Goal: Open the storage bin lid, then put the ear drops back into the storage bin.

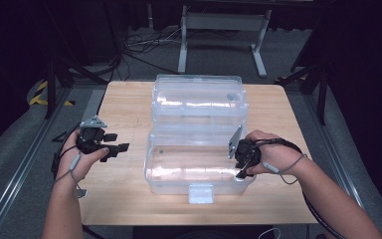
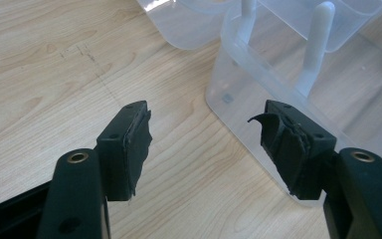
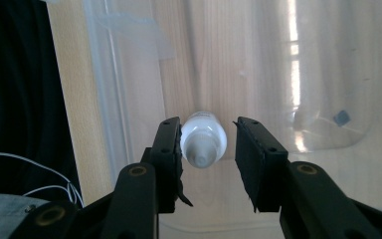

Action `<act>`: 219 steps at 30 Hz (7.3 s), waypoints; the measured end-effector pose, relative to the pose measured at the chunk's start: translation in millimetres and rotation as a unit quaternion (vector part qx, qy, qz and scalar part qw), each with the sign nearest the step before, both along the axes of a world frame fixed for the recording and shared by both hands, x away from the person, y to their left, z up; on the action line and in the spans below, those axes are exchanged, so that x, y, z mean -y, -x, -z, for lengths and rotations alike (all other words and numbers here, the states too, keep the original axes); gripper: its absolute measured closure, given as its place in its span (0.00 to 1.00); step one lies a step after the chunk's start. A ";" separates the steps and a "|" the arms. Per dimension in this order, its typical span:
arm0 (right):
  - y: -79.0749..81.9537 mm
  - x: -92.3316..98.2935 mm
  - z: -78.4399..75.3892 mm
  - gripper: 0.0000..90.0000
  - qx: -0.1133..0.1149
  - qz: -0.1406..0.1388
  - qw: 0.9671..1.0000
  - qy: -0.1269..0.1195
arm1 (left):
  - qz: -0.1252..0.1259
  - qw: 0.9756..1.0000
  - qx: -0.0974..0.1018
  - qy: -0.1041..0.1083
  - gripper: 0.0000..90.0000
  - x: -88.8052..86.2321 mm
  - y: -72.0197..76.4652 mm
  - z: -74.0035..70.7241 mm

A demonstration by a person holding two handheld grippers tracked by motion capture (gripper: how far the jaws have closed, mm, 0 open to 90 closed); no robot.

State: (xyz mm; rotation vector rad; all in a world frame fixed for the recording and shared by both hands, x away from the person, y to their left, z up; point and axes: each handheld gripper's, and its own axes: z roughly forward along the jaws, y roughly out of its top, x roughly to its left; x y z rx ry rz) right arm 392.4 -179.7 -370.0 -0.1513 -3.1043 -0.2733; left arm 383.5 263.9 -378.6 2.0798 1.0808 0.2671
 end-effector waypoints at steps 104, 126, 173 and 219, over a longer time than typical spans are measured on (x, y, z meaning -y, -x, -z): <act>39.5 -12.8 26.6 0.90 0.002 -0.007 0.996 -0.085 | 0.271 0.960 0.042 -0.060 0.61 203.5 -107.3 -70.2; 39.2 -11.7 28.1 0.90 -0.001 -0.003 0.996 -0.090 | 0.303 0.947 0.023 -0.107 0.94 210.8 -107.5 -81.6; 39.1 -9.4 29.8 0.90 0.001 -0.004 0.995 -0.100 | 0.350 0.922 0.015 -0.167 0.97 224.9 -56.2 -101.4; 48.6 -5.1 31.2 0.89 0.034 0.005 0.995 -0.099 | 0.380 0.902 -0.012 -0.202 0.97 232.7 -19.4 -95.5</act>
